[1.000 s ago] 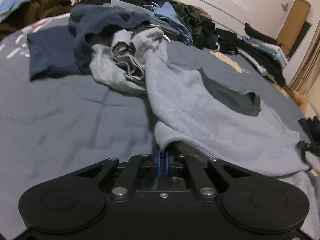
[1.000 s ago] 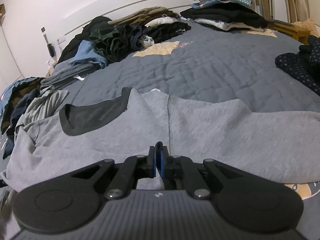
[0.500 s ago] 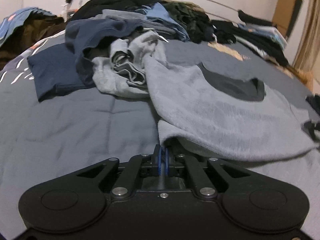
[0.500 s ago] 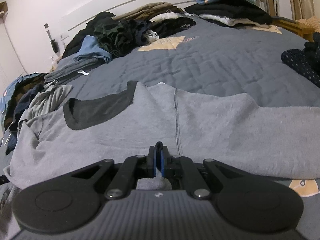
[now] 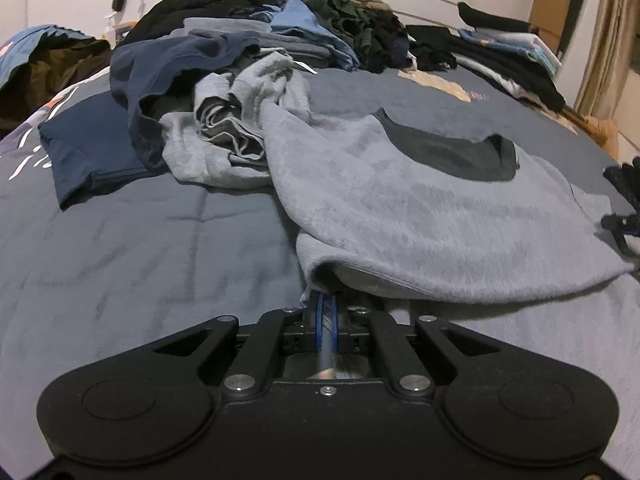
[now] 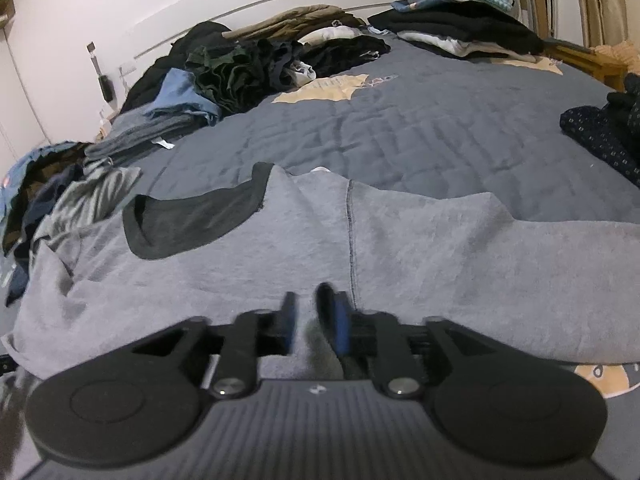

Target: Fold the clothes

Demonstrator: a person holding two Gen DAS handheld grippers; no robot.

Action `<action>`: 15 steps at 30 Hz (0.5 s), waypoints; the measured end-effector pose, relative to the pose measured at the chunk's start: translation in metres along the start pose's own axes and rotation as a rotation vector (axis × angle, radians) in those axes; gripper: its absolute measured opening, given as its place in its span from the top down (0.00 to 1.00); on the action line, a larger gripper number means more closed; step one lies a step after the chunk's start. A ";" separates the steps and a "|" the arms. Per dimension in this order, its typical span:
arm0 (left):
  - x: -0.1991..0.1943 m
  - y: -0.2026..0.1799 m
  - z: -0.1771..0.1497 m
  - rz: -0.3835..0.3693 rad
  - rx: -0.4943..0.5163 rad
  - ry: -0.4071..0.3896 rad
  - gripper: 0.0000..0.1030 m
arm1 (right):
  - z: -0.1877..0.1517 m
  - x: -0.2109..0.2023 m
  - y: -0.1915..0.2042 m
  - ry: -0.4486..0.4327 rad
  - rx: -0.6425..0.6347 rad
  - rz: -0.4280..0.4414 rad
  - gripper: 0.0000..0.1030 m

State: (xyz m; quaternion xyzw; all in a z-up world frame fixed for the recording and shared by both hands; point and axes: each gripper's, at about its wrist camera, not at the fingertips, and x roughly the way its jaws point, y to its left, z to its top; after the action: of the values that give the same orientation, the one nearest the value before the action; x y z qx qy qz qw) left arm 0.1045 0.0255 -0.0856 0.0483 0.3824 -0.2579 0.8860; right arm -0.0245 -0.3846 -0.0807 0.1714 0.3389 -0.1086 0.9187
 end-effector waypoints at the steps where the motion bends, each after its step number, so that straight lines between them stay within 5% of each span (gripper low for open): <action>1: 0.000 -0.001 0.000 0.001 0.004 0.002 0.95 | -0.001 0.001 0.001 0.003 -0.008 0.001 0.59; 8: -0.004 0.000 -0.002 -0.008 0.021 0.012 0.90 | 0.000 -0.005 0.006 -0.018 -0.028 0.017 0.58; 15: -0.009 0.006 -0.003 0.005 0.051 0.003 0.60 | 0.001 -0.005 0.003 -0.020 -0.021 0.017 0.57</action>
State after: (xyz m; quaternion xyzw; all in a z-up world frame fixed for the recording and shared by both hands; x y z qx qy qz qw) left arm 0.0997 0.0353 -0.0820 0.0720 0.3767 -0.2655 0.8845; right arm -0.0270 -0.3819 -0.0757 0.1633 0.3296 -0.0989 0.9246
